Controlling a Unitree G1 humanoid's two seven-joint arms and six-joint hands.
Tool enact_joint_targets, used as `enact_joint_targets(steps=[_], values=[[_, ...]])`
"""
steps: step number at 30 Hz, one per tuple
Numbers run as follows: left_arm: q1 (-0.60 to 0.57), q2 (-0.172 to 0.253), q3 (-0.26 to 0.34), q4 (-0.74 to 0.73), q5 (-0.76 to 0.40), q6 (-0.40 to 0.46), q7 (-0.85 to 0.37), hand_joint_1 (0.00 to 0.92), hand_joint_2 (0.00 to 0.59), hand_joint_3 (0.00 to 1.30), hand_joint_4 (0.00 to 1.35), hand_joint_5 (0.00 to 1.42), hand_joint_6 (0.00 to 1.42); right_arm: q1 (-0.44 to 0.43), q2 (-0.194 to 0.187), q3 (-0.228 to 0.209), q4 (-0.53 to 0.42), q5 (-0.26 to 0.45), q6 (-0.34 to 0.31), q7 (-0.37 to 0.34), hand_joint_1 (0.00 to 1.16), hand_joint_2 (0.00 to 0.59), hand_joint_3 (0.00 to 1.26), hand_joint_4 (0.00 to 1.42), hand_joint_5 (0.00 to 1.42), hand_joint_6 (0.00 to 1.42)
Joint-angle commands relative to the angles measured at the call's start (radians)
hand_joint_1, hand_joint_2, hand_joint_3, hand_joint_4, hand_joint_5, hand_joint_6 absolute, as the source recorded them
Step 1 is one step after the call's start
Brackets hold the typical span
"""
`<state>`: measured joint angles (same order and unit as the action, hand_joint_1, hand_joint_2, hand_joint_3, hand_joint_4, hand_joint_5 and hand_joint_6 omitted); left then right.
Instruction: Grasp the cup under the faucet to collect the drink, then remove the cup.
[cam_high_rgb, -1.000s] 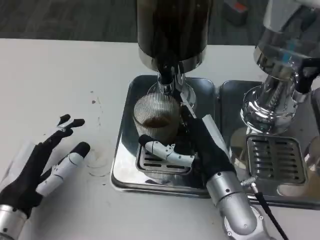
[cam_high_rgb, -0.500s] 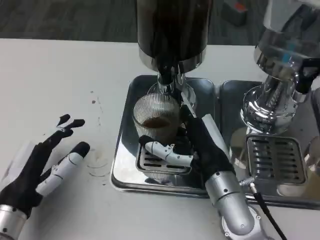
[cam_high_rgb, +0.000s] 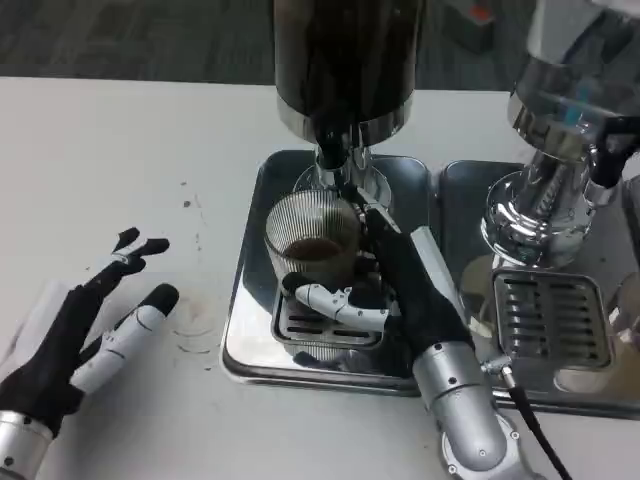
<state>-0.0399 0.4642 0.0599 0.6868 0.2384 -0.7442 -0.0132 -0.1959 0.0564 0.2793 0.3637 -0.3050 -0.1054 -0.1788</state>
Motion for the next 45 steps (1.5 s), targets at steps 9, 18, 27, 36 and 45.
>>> enact_joint_targets(steps=[9, 18, 27, 36, 45], values=[[0.014, 0.012, -0.002, -0.012, -0.016, 0.0, -0.007, 0.0, 0.15, 0.23, 0.0, 0.15, 0.0, 0.006, 0.032, 0.002, 0.017, 0.007, -0.028, -0.041, 0.97, 0.217, 0.3, 0.38, 0.38, 0.54], [0.009, 0.013, -0.004, -0.005, -0.039, -0.006, -0.035, 0.0, 0.151, 0.23, 0.0, 0.15, 0.0, 0.008, 0.04, -0.006, 0.025, 0.026, -0.063, -0.06, 0.99, 0.24, 0.33, 0.44, 0.47, 0.58], [0.007, 0.012, -0.004, -0.002, -0.04, -0.005, -0.04, 0.0, 0.155, 0.23, 0.0, 0.15, 0.0, 0.006, 0.045, -0.009, 0.023, 0.037, -0.09, -0.078, 1.01, 0.233, 0.36, 0.48, 0.53, 0.65], [0.004, 0.009, -0.005, -0.002, -0.04, -0.005, -0.042, 0.0, 0.155, 0.23, 0.0, 0.15, 0.0, 0.011, 0.048, -0.016, 0.022, 0.043, -0.1, -0.093, 1.03, 0.225, 0.38, 0.51, 0.61, 0.76], [-0.002, 0.008, -0.007, 0.006, -0.039, -0.005, -0.043, 0.0, 0.155, 0.23, 0.0, 0.15, 0.0, 0.01, 0.042, -0.017, 0.002, 0.039, -0.108, -0.096, 1.03, 0.224, 0.39, 0.51, 0.62, 0.78]])
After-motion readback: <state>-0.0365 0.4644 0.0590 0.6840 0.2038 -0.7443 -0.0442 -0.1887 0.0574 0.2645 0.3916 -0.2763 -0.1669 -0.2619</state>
